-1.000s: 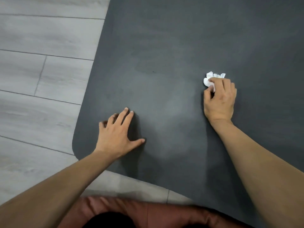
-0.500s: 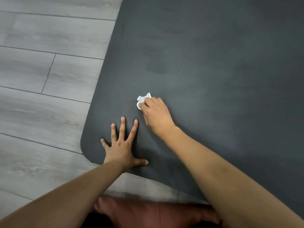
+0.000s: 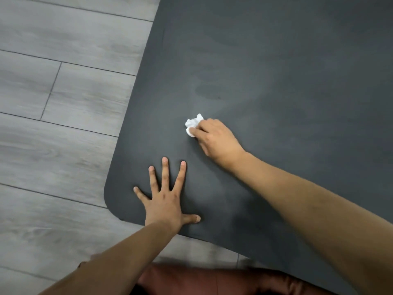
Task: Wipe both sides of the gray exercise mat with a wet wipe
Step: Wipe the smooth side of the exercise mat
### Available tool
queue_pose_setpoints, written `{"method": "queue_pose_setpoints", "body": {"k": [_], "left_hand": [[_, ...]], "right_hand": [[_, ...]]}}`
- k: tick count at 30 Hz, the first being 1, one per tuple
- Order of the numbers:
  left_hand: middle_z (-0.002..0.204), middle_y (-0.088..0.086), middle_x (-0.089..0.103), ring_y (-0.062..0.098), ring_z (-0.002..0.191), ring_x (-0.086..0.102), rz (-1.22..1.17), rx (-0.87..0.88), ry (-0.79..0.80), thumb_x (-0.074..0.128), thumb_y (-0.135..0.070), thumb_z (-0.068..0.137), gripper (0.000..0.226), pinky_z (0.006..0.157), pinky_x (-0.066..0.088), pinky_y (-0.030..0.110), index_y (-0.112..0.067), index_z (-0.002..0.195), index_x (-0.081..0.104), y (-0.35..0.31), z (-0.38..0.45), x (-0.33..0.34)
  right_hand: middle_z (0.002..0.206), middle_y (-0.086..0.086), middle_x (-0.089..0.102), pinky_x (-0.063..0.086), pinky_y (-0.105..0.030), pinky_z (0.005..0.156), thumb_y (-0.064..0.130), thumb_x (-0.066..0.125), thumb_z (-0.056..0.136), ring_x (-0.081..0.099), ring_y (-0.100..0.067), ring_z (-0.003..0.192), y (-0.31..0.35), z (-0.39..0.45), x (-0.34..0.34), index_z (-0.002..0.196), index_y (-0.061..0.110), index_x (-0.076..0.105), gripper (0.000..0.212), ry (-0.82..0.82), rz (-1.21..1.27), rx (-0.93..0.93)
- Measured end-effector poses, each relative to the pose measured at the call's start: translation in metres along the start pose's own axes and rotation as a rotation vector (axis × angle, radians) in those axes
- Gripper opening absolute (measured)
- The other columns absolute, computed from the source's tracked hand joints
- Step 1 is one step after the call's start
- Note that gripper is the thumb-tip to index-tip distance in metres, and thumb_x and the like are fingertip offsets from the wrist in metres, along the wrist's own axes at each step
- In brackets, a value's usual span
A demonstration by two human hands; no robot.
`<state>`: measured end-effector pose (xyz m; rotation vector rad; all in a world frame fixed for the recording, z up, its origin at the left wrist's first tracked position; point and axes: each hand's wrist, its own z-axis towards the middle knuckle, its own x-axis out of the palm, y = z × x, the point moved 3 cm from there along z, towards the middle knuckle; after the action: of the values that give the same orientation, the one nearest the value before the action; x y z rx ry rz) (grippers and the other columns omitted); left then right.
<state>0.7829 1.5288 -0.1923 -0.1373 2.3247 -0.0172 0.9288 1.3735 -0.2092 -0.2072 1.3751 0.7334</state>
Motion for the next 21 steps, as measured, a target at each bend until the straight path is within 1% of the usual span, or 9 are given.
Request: {"method": "queue_pose_setpoints", "body": {"k": [2,3,6,9,10,12,15,18,21], "left_hand": [[0.148,-0.003,-0.057,0.038,0.147,-0.037,0.000,0.004,0.007,0.073,-0.083,0.059,0.149,0.112,0.005,0.081,-0.046,0.139,-0.047,0.000,0.000,-0.001],[0.148,-0.002,-0.057,0.039,0.147,-0.037,-0.003,0.005,0.009,0.073,-0.083,0.059,0.149,0.112,0.005,0.082,-0.046,0.139,-0.048,0.000,0.000,0.000],[0.148,-0.001,-0.057,0.040,0.146,-0.038,0.003,0.005,0.014,0.072,-0.084,0.058,0.150,0.111,0.006,0.082,-0.045,0.138,-0.049,0.000,0.000,0.000],[0.149,0.000,-0.057,0.040,0.146,-0.038,0.011,0.002,0.016,0.073,-0.084,0.058,0.151,0.111,0.006,0.082,-0.045,0.138,-0.049,0.000,0.001,0.000],[0.148,0.000,-0.057,0.040,0.146,-0.038,0.009,-0.001,0.018,0.073,-0.083,0.058,0.151,0.111,0.005,0.082,-0.045,0.138,-0.049,0.000,0.001,-0.001],[0.147,-0.001,-0.058,0.039,0.146,-0.038,0.010,-0.006,0.020,0.073,-0.083,0.059,0.150,0.111,0.005,0.082,-0.045,0.138,-0.049,0.000,0.001,-0.001],[0.147,-0.002,-0.058,0.038,0.146,-0.038,0.003,-0.012,0.023,0.073,-0.083,0.059,0.150,0.112,0.006,0.081,-0.046,0.138,-0.049,-0.002,0.001,-0.002],[0.147,-0.003,-0.058,0.038,0.147,-0.038,-0.002,-0.007,0.024,0.075,-0.082,0.059,0.150,0.112,0.006,0.081,-0.047,0.139,-0.047,-0.001,0.000,-0.003],[0.149,-0.003,-0.056,0.039,0.148,-0.035,-0.007,0.001,0.009,0.075,-0.083,0.057,0.151,0.111,0.007,0.082,-0.047,0.141,-0.045,-0.002,-0.001,-0.001]], "right_hand": [[0.095,-0.008,0.066,0.039,-0.035,0.067,0.014,0.060,0.089,0.054,-0.028,0.076,-0.013,0.019,-0.004,0.108,0.015,0.070,0.021,0.059,-0.050,-0.244],[0.099,-0.008,0.067,0.041,-0.035,0.068,0.022,0.055,0.093,0.056,-0.029,0.080,-0.030,0.032,-0.008,0.110,0.017,0.070,0.024,0.056,-0.071,-0.244],[0.102,-0.013,0.066,0.039,-0.036,0.072,0.021,0.048,0.094,0.059,-0.037,0.089,-0.089,0.073,-0.021,0.107,0.019,0.071,0.026,-0.012,-0.169,0.178],[0.090,-0.014,0.061,0.035,-0.037,0.066,0.007,0.049,0.082,0.057,-0.037,0.083,-0.076,0.085,-0.021,0.089,0.014,0.069,0.022,-0.075,-0.173,0.522],[0.085,-0.013,0.062,0.035,-0.036,0.061,0.004,0.054,0.073,0.058,-0.037,0.078,-0.055,0.084,-0.017,0.082,0.016,0.067,0.020,-0.070,-0.130,0.501],[0.084,-0.008,0.064,0.030,-0.034,0.056,0.000,0.059,0.063,0.057,-0.035,0.071,-0.003,0.071,0.003,0.078,0.019,0.064,0.024,-0.008,-0.035,0.266],[0.093,-0.008,0.063,0.032,-0.035,0.062,0.006,0.063,0.073,0.056,-0.031,0.075,0.029,0.025,0.011,0.097,0.017,0.070,0.027,0.081,-0.026,0.080],[0.096,-0.008,0.065,0.038,-0.037,0.068,0.016,0.054,0.083,0.061,-0.033,0.084,-0.046,-0.029,-0.023,0.108,0.023,0.071,0.031,-0.078,-0.186,0.348],[0.102,-0.012,0.062,0.038,-0.041,0.079,0.016,0.050,0.085,0.058,-0.036,0.097,-0.109,-0.099,-0.069,0.107,0.024,0.070,0.031,-0.088,-0.280,0.766]]}}
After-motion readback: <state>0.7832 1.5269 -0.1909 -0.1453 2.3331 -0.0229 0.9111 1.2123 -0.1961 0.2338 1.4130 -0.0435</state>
